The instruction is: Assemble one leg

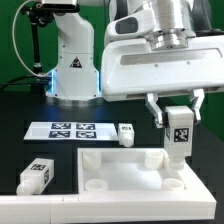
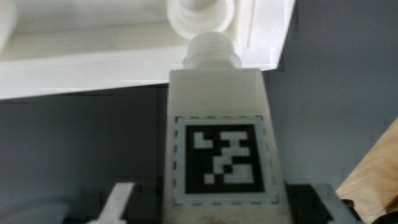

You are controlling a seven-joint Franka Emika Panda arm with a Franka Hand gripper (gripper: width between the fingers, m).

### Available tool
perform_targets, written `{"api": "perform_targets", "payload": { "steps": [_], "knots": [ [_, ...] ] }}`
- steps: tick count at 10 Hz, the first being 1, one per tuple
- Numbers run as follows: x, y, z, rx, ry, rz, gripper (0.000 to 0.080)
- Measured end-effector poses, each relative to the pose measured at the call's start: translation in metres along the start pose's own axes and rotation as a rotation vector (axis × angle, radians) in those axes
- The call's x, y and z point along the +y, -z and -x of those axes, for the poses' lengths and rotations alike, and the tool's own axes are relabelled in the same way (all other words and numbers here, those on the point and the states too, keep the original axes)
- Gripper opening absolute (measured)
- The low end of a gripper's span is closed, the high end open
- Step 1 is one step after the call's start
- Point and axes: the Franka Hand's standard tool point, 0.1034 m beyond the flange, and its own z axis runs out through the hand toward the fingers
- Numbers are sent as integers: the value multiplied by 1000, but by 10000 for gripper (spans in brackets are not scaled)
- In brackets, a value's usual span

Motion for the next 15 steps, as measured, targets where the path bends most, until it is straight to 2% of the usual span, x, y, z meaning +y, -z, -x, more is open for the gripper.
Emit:
{"api": "perform_targets", "payload": {
  "steps": [5,8,15],
  "knots": [
    [-3,-10,7,-5,5,0,285],
    [5,-17,14,-11,13,9,285],
    [-1,-21,11,47,7,2,285]
  ]
}}
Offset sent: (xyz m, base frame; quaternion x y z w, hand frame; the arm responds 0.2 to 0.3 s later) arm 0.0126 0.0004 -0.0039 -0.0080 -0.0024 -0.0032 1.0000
